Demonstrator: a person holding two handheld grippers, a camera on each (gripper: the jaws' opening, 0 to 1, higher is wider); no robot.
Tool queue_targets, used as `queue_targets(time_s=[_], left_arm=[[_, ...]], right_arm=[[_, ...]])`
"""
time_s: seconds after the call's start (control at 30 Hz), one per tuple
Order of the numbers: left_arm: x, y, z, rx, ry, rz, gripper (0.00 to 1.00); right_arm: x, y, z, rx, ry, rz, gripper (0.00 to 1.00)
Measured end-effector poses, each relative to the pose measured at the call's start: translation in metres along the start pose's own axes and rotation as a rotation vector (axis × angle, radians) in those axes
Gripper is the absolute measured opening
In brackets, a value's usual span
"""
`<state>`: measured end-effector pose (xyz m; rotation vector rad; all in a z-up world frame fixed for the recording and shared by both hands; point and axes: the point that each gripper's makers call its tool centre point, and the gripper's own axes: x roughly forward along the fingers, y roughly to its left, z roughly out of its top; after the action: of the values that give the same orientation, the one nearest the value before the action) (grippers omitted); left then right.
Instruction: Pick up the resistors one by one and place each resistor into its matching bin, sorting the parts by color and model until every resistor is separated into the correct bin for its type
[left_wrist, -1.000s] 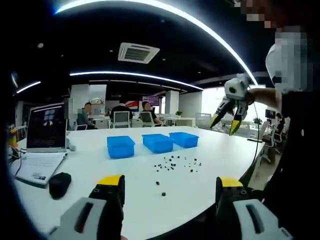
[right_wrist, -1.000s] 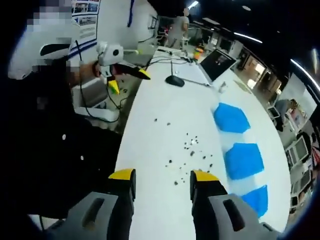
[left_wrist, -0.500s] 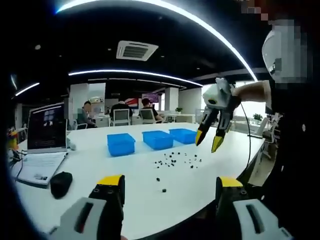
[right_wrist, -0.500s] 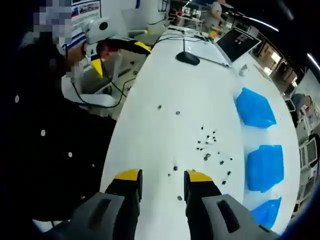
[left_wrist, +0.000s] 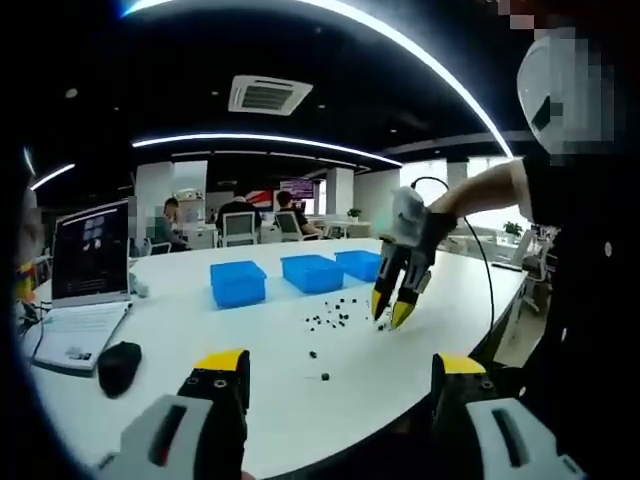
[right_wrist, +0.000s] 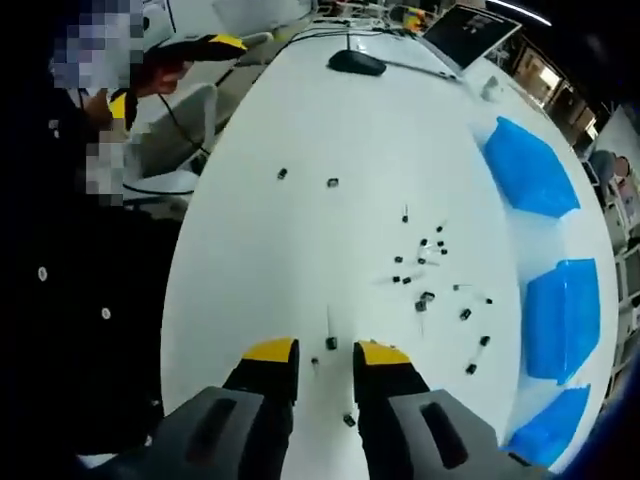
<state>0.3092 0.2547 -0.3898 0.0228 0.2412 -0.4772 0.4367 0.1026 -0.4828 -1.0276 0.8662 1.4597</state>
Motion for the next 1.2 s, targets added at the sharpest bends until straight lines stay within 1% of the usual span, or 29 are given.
queue_targets(time_s=[0.1,0.17,0.23,0.33,0.37,0.4,0.5,0.7,0.77,0.8,0.83,0.87,0.9,0.93,1.0,1.07,1.1,1.13,1.2], left_arm=[[0.0,-0.001,0.0,-0.002,-0.001,-0.001,0.74],[0.001,-0.002,-0.001,-0.003,0.002,-0.003,0.74],[0.002,-0.002,-0.001,-0.003,0.004,-0.003,0.74],[0.003,-0.003,-0.001,-0.001,0.006,-0.004,0.74],[0.003,-0.004,-0.001,0.0,0.007,-0.004,0.74],[0.004,-0.005,-0.001,0.0,0.007,-0.005,0.74],[0.005,-0.007,-0.001,0.003,0.007,-0.009,0.74],[0.007,-0.011,0.001,0.009,0.003,-0.01,0.74],[0.006,-0.01,0.004,0.01,-0.004,-0.007,0.74],[0.006,-0.01,0.005,0.013,-0.005,-0.005,0.74],[0.006,-0.01,0.005,0.014,-0.006,-0.004,0.74],[0.006,-0.009,0.006,0.015,-0.009,-0.001,0.74],[0.006,-0.009,0.007,0.015,-0.01,-0.001,0.74],[0.007,-0.008,0.009,0.016,-0.017,0.003,0.74],[0.009,-0.007,0.012,0.018,-0.024,0.004,0.73],[0.011,-0.008,0.015,0.02,-0.033,-0.003,0.74],[0.013,-0.009,0.016,0.02,-0.038,-0.009,0.74],[0.015,-0.01,0.018,0.021,-0.041,-0.014,0.74],[0.019,-0.013,0.02,0.025,-0.044,-0.023,0.74]], right_arm=[[0.004,0.0,-0.001,0.009,0.003,0.007,0.21],[0.006,0.0,-0.004,0.004,0.018,0.008,0.19],[0.004,-0.001,-0.003,0.0,0.015,0.002,0.17],[0.005,-0.002,-0.004,0.001,0.031,-0.013,0.1],[0.005,-0.002,-0.004,-0.026,0.036,-0.023,0.07],[0.005,-0.001,-0.003,-0.053,0.038,-0.034,0.07],[0.005,0.001,-0.003,-0.079,0.044,-0.053,0.07],[0.002,0.0,-0.002,-0.043,-0.016,-0.053,0.06],[-0.007,-0.001,0.004,-0.026,-0.071,-0.069,0.06],[-0.017,-0.001,0.009,0.0,-0.119,-0.077,0.06],[-0.02,-0.001,0.01,0.008,-0.132,-0.079,0.06],[-0.031,-0.001,0.014,0.034,-0.179,-0.09,0.06],[-0.035,-0.001,0.014,0.04,-0.192,-0.094,0.06],[-0.055,0.0,0.019,0.077,-0.275,-0.118,0.06],[-0.075,0.002,0.02,0.113,-0.361,-0.15,0.06],[-0.096,0.01,0.025,0.125,-0.482,-0.173,0.06],[-0.106,0.011,0.024,0.137,-0.536,-0.185,0.06],[-0.111,0.013,0.023,0.151,-0.57,-0.201,0.06],[-0.129,0.019,0.019,0.196,-0.678,-0.262,0.06]])
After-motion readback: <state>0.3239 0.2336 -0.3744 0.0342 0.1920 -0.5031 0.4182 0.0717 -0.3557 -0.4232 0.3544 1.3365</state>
